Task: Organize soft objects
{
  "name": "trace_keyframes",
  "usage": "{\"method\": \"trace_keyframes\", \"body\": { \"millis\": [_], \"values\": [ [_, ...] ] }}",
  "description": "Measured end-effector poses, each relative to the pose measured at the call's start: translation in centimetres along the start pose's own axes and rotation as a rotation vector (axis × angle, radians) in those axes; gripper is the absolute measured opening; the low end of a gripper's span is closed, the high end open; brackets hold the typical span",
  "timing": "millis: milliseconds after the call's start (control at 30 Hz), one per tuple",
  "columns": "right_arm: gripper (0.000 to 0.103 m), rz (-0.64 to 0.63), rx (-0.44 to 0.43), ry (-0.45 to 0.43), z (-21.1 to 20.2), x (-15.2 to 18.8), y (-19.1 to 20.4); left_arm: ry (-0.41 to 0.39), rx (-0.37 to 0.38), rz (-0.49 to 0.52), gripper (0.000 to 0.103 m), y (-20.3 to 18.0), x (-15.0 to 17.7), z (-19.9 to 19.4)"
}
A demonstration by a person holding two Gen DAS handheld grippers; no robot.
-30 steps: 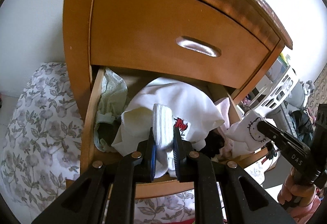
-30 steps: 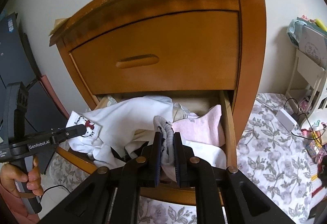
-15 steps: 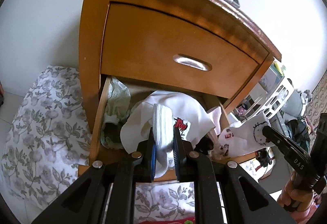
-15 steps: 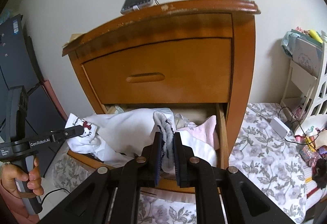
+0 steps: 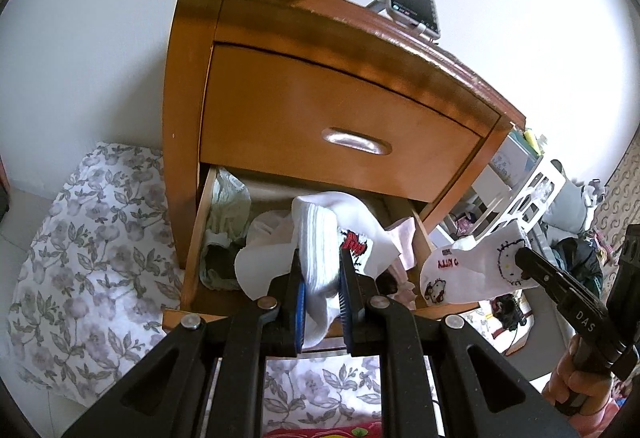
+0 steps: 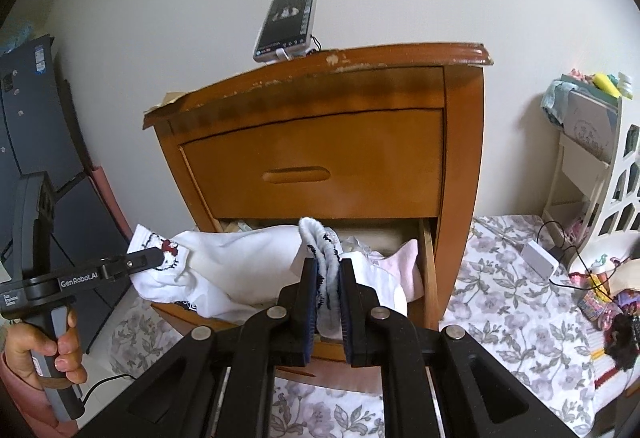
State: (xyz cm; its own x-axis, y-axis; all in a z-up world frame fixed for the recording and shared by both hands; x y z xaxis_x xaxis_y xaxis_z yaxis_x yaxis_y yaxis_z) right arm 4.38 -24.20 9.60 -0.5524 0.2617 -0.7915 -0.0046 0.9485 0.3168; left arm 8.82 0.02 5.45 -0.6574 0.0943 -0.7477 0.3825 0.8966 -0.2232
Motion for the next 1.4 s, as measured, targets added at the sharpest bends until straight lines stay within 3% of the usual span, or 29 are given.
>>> {"method": "trace_keyframes", "body": {
  "millis": [567,800,1100,1400],
  "values": [
    [0.011,-0.013,-0.009,-0.052,-3.4,-0.5,0.9,-0.056,-0.01,-0.001,0.014,-0.3,-0.6,-3.5],
    [0.011,-0.014,-0.011,-0.047,-3.4,-0.4,1.0,-0.036,-0.025,-0.041,0.015,1.4,-1.3,-1.8],
    [0.011,-0.009,0.0,-0.029,-2.1,-0.3,0.5,-0.008,-0.108,-0.061,0.015,3.7,-3.0,1.2],
    [0.011,-0.001,0.011,0.005,0.0,0.1,-0.4,0.007,-0.186,-0.004,0.016,4.2,-4.1,3.5]
  ]
}}
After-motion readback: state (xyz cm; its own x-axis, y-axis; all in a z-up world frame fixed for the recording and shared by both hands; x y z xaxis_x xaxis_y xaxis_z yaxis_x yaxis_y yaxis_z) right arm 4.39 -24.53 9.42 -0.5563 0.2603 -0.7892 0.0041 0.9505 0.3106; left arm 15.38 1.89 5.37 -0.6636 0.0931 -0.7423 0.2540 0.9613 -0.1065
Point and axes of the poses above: each gripper's, at about its wrist camera, not at the fingertips, and z roughly the way its jaws point, y to its left, x to its underside, the point moved 8 cm from there along z, roughly the way its jaws point, and after that the axes turned 10 degrees about z, right-handed, at the moved point
